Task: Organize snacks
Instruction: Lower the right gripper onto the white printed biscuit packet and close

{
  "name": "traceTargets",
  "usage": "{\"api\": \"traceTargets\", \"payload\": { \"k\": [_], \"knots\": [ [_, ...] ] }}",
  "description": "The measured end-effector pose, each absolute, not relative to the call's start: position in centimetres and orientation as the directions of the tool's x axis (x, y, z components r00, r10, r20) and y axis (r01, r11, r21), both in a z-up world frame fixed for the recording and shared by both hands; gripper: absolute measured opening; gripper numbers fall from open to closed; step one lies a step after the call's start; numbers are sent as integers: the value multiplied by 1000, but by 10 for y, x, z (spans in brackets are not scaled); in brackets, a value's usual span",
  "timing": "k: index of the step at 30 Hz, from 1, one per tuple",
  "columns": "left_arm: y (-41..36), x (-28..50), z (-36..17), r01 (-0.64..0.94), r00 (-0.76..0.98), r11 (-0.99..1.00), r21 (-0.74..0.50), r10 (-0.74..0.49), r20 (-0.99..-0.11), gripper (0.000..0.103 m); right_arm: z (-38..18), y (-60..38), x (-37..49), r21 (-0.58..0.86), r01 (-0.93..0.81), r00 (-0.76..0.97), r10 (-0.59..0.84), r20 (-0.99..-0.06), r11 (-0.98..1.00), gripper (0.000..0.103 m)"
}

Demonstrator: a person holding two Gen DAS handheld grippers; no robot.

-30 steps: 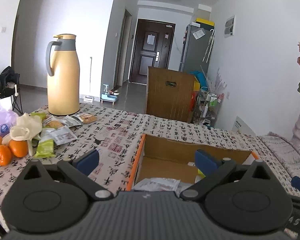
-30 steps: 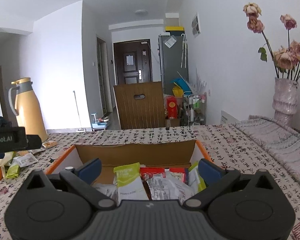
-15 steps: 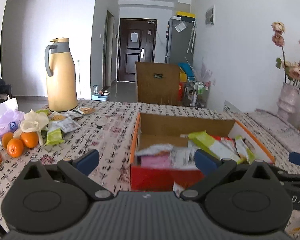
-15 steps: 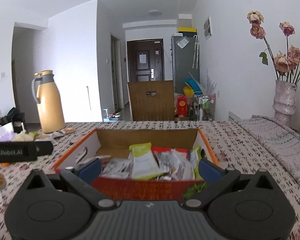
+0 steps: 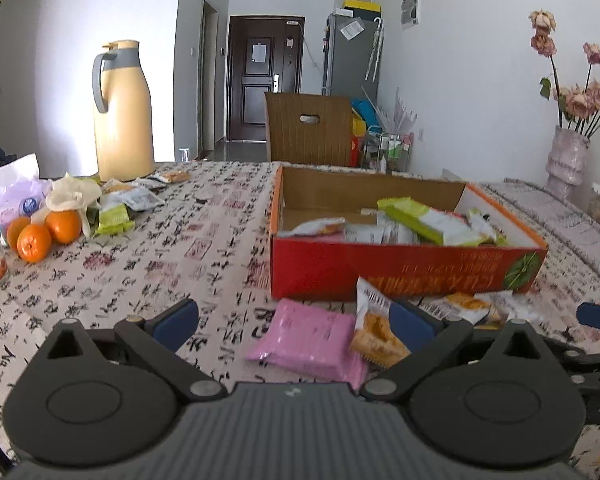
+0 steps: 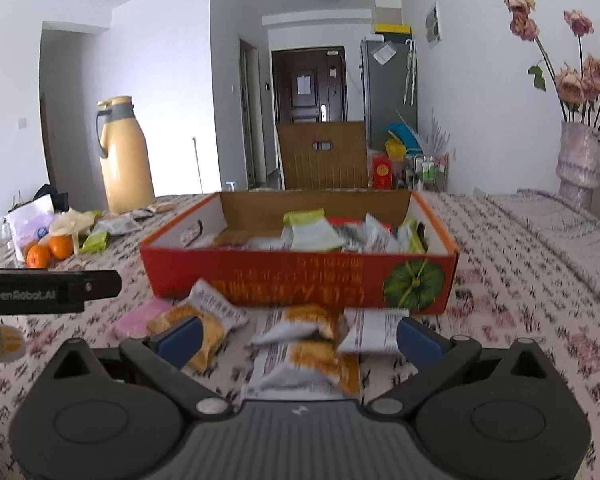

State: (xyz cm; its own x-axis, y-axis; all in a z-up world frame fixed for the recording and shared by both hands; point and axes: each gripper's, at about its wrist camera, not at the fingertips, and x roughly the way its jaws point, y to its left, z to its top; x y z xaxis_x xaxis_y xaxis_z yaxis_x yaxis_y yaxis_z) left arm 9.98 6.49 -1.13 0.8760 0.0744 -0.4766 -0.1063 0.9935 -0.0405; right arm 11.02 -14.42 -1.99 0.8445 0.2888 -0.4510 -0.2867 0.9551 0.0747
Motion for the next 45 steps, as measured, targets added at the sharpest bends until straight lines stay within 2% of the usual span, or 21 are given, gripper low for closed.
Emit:
{"api": "traceTargets", "payload": {
  "k": [6, 32, 40, 43, 45],
  "knots": [
    [63, 105, -36, -115, 858, 993, -7, 96, -505, 103, -33, -149, 111, 94, -270, 829, 281, -484, 958, 103],
    [66, 103, -37, -78, 867, 996, -51, 42, -497, 103, -44, -136, 116, 64, -290, 799, 279, -533, 955, 103],
    [66, 104, -37, -76, 864, 996, -56, 37, -503, 103, -49, -131, 134, 46, -281, 761, 252, -597, 959, 103],
    [66, 104, -37, -74, 863, 996, -58, 35, -505, 103, -55, -133, 139, 61, -273, 732, 249, -634, 960, 98],
    [66, 104, -37, -75, 862, 996, -58, 35, -505, 103, -57, -133, 139, 60, -271, 728, 246, -640, 961, 90]
  ]
}}
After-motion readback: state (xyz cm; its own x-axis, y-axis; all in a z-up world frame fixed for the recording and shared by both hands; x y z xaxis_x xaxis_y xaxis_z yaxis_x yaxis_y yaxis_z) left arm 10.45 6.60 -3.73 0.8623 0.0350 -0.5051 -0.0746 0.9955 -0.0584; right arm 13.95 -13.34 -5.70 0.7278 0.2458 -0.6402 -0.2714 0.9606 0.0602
